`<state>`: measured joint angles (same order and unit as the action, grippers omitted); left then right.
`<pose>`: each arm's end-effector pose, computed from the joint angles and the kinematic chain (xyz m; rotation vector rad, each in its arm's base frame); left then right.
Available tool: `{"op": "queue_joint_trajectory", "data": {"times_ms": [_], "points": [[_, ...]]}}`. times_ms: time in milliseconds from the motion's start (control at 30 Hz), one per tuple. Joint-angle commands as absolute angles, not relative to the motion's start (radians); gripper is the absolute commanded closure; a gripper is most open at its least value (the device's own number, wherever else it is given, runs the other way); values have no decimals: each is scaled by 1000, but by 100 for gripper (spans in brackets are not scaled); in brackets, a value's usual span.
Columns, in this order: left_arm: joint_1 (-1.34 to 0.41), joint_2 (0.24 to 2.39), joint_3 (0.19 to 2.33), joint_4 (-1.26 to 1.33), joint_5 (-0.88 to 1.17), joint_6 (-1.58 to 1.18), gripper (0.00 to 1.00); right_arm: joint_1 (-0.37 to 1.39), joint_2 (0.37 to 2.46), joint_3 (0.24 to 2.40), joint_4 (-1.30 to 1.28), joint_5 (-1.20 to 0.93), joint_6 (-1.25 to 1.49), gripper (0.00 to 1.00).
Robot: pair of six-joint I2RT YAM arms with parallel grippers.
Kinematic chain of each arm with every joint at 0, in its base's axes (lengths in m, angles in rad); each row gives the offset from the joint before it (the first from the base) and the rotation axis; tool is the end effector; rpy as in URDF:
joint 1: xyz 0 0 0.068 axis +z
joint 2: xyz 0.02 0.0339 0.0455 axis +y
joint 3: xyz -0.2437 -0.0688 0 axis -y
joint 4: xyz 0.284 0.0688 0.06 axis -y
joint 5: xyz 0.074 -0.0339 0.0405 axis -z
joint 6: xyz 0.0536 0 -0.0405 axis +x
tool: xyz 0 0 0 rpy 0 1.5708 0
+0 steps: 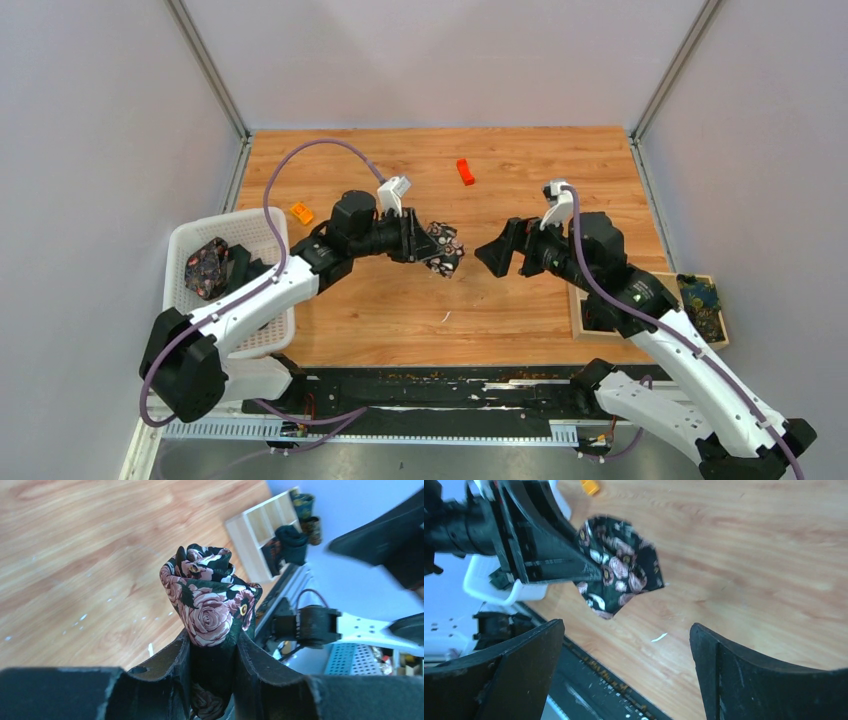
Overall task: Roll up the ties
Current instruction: Place the tie in the storage box.
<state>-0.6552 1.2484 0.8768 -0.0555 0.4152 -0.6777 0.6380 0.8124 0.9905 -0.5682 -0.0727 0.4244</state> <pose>0.2574 -0.2250 0.2465 0.2703 2.1776 -1.2251 0.1898 0.1456 0.3513 -0.2668 2.0227 0.7562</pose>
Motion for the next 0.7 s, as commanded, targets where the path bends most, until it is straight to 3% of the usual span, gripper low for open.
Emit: {"op": "queue_joint_trajectory", "data": {"times_ms": [0, 333, 667], "points": [[-657, 1191, 962, 59, 495, -771, 71, 635, 793, 938, -372, -256, 559, 0], [-657, 1093, 1007, 144, 577, -908, 71, 636, 784, 867, -121, -412, 693, 1], [-657, 1043, 1024, 200, 601, -974, 71, 635, 802, 851, -29, -463, 774, 1]]}}
